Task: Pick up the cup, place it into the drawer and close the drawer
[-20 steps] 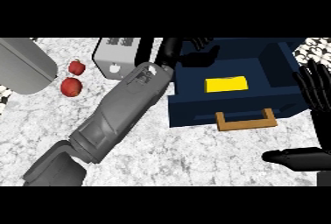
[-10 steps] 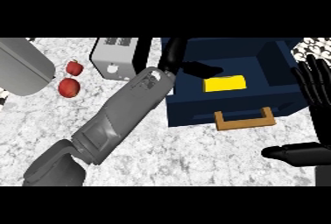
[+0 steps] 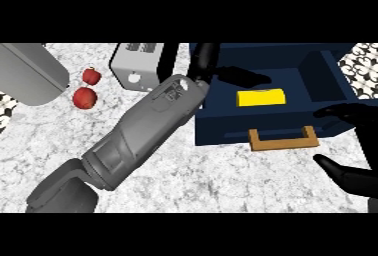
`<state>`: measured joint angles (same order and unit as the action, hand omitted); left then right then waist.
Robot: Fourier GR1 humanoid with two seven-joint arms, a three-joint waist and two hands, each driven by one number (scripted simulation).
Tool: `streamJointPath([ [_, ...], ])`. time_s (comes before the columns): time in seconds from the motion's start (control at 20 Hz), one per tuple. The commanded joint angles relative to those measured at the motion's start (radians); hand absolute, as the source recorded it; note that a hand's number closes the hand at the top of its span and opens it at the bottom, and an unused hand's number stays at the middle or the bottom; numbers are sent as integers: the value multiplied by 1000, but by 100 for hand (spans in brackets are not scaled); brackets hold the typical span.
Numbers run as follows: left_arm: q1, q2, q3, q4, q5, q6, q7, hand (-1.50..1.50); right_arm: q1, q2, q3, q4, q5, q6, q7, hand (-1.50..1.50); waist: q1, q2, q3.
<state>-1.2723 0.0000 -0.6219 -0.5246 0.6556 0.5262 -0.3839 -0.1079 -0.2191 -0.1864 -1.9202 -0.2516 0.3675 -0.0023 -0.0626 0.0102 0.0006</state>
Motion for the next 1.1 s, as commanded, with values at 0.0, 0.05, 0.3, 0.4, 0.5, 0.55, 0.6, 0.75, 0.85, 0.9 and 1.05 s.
streamJointPath([
  [0.0, -33, 0, 54, 17, 36, -30, -5, -150, 19, -29, 50, -67, 69, 30, 8, 150, 20, -2, -1],
  [0.05, -30, 3, 57, -11, 10, -10, 1, -150, 63, -83, 18, -50, 93, 79, -26, 150, 42, -10, 0],
  [0.3, 31, 50, 103, -112, 20, -21, 52, -150, 126, -98, 56, -140, 157, 94, 18, 150, 60, -15, -1],
  [0.4, 50, 119, 108, -145, 21, -57, 81, -150, 127, -154, 20, -154, 198, 112, 8, 150, 66, -18, -1],
  [0.5, 120, 132, 112, -187, 2, -67, 56, -150, 104, -92, 95, -161, 288, 49, 46, 150, 70, -14, -1],
  [0.55, 109, 135, 114, -230, -4, -25, 88, -150, 57, -106, 85, -69, 327, 51, 5, 150, 80, -14, -1],
  [0.6, 126, 191, 127, -275, 12, -56, 129, -150, 99, -94, 116, -135, 339, 42, 55, 150, 81, -18, -1],
  [0.75, 215, 268, 138, -352, 8, -84, 126, -150, 85, -50, 161, -78, 466, -29, 21, 150, 91, -17, -1],
  [0.85, 266, 299, 160, -423, 9, -74, 144, -150, 52, -71, 162, -51, 487, -22, 35, 150, 89, -17, -1],
  [0.9, 301, 288, 176, -413, 6, -87, 105, -150, 42, -75, 163, -36, 519, -33, 15, 150, 80, -13, -1],
  [1.05, 349, 339, 196, -497, 22, -108, 142, -150, 19, -31, 276, 66, 696, -114, -59, 150, 91, -13, -1],
])
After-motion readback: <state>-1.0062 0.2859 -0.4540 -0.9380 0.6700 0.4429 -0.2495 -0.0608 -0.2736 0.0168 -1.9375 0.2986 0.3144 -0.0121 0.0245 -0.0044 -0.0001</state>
